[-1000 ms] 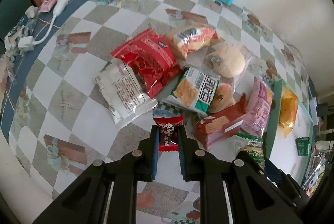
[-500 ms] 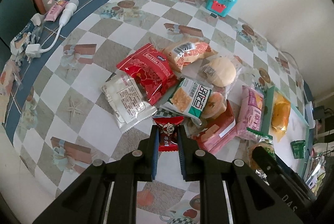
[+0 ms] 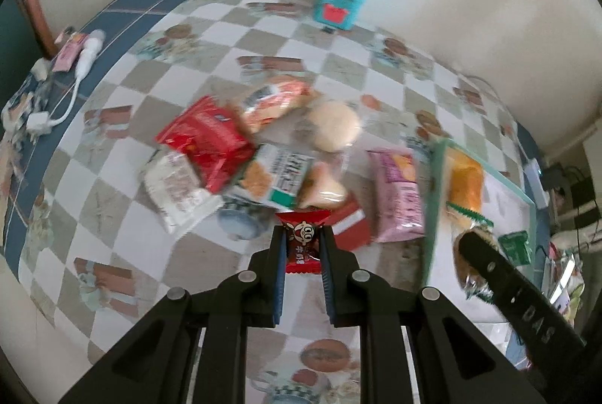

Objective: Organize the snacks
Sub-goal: 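Carry the candy and cookie pack into the tray and release both, then withdraw both tools from the tray toward the snack pile, then grasp the white printed snack bag with the left tool while the right tool grasps the red box pack, then carry the white bag and red box pack into the tray and open both tools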

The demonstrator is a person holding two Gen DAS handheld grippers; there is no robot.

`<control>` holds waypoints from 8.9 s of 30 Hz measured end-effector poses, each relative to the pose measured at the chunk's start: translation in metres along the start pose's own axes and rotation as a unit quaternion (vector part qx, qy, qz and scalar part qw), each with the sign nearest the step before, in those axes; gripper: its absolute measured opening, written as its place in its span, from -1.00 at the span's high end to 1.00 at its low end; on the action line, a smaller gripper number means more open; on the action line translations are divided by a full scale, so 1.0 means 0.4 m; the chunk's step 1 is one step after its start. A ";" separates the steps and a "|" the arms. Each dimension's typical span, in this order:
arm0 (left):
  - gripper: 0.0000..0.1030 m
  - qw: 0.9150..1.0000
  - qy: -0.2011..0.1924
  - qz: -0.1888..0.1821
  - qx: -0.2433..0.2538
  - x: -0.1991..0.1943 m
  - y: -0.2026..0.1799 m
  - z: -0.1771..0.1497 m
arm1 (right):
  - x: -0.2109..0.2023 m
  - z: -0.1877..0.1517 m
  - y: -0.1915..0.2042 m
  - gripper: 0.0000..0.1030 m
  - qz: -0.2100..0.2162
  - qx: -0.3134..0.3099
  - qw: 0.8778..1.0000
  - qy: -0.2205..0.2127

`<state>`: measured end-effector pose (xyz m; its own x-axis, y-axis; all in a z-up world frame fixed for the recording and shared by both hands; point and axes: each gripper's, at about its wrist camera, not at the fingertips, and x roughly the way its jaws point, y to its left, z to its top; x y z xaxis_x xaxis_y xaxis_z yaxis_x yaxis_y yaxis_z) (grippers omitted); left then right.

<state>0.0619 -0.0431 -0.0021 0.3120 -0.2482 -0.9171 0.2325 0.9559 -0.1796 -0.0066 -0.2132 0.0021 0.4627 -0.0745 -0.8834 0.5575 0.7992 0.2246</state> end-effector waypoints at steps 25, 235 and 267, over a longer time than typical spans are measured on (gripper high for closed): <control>0.66 0.979 0.032 -0.012 0.201 0.116 -0.444 -0.115 | -0.015 0.015 -0.452 -0.05 -0.140 0.218 0.966 -0.003; -0.01 0.998 -0.029 0.000 0.058 0.008 -0.177 0.030 | -0.046 0.043 -0.294 0.19 -0.075 0.154 0.984 -0.052; -0.20 0.982 0.030 -0.039 0.180 0.159 -0.488 -0.082 | 0.000 0.027 -0.443 0.17 -0.078 0.227 0.971 -0.015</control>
<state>0.0062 -0.2405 -0.0369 0.2276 -0.2991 -0.9267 0.5685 0.8135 -0.1229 -0.0978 -0.3614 -0.0333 0.3639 -0.1968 -0.9104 0.8654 0.4329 0.2524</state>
